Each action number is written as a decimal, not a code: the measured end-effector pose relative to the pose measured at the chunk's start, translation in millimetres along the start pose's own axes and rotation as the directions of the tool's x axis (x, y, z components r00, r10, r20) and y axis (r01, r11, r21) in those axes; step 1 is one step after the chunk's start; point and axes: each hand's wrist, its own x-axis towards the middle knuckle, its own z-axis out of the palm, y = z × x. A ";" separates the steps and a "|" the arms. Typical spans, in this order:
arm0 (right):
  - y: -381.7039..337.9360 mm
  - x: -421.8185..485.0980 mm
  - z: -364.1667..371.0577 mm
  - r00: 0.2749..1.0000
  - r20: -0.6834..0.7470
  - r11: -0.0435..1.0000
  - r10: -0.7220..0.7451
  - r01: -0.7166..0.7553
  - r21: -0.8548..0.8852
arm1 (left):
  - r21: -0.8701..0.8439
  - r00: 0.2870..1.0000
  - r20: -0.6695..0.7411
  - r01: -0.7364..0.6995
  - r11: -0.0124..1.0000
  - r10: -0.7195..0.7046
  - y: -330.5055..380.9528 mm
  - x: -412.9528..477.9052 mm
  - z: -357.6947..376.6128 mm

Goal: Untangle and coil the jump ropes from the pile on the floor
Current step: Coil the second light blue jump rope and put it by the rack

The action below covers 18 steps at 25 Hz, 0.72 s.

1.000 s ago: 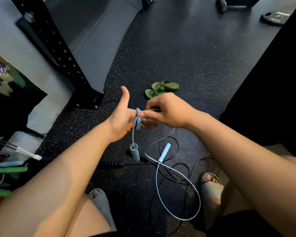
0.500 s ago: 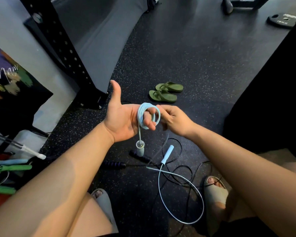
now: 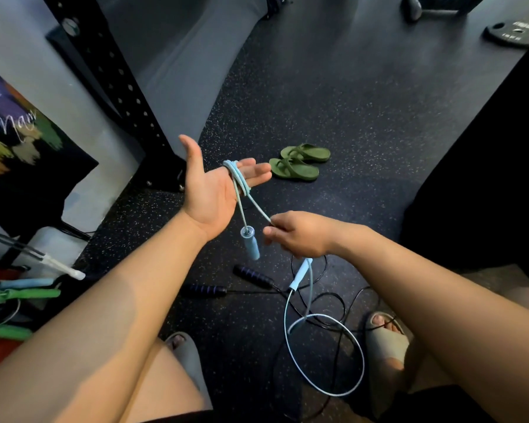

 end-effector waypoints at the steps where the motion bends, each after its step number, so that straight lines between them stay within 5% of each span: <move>1: -7.5 -1.8 -2.0 0.999 -0.018 0.994 -0.036 0.034 -0.102 | 0.104 1.000 -0.012 0.019 0.994 -0.018 -2.8 -0.1 1.7; 5: -35.0 -13.5 -16.8 0.972 -0.103 0.919 -0.210 0.160 -0.361 | 0.399 0.959 0.133 0.180 0.899 -0.250 -12.8 -4.7 9.2; 9: -30.6 -22.7 -47.5 0.928 -0.233 0.896 -0.290 0.178 -0.408 | 0.546 0.867 0.254 0.238 0.803 -0.429 -13.5 -14.1 14.0; 13: -8.2 -18.6 -52.0 0.875 -0.330 0.935 -0.355 0.327 -0.139 | 0.481 0.797 0.384 0.259 0.838 -0.466 -9.9 -14.1 16.4; 18: 20.7 -4.9 -31.8 0.868 -0.470 0.946 -0.158 0.269 0.179 | 0.301 0.824 0.422 0.265 0.916 -0.378 -0.7 -15.7 18.9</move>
